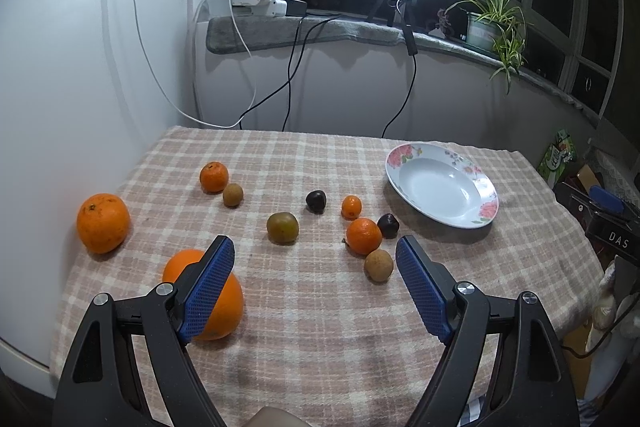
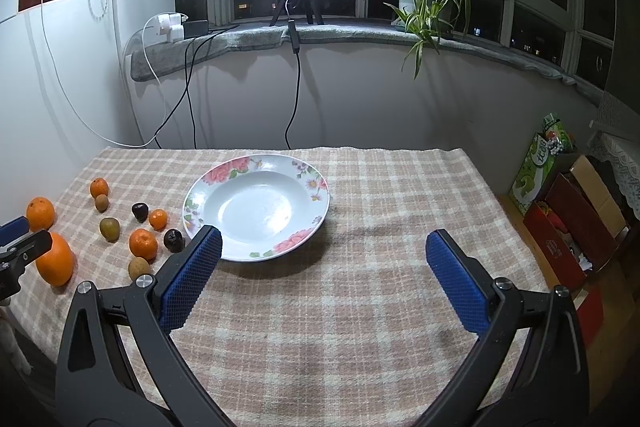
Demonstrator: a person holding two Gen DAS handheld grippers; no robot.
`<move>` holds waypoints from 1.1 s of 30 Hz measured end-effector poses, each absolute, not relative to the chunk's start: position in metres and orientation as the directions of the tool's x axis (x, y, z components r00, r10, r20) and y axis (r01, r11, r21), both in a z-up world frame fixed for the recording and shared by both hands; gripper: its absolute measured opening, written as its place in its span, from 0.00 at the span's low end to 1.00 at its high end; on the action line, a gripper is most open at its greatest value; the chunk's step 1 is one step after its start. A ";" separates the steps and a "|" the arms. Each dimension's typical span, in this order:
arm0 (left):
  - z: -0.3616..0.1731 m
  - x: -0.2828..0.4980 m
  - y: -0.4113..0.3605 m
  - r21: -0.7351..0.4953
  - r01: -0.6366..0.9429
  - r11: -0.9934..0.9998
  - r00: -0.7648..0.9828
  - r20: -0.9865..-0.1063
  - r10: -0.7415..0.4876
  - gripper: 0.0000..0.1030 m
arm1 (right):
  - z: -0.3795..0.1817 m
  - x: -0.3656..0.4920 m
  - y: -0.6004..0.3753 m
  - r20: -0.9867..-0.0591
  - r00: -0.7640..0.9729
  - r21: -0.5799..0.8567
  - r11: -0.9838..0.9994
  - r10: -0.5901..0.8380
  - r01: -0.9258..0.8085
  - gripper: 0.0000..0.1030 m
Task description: Organize fruits
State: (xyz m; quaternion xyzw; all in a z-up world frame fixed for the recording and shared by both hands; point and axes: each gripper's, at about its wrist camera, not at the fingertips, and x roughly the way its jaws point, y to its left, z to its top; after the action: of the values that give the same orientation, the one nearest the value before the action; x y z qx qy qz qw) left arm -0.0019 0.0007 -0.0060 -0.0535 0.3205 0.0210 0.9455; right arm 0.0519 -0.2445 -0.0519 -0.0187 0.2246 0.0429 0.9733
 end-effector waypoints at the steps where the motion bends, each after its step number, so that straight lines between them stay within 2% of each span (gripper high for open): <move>1: -0.006 -0.002 0.001 -0.088 -0.074 0.993 0.794 -0.608 0.005 0.81 | -0.052 0.052 -0.244 -0.439 0.895 -0.017 0.996 0.076 -0.093 1.00; 33: -0.006 -0.002 0.002 -0.093 -0.075 0.993 0.792 -0.610 0.003 0.81 | -0.054 0.053 -0.242 -0.444 0.893 -0.018 0.996 0.075 -0.093 1.00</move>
State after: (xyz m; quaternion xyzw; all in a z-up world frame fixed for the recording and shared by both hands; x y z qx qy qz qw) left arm -0.0023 0.0018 -0.0060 -0.0563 0.3218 0.0206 0.9449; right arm 0.0528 -0.2418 -0.0536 -0.0191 0.2273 0.0431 0.9727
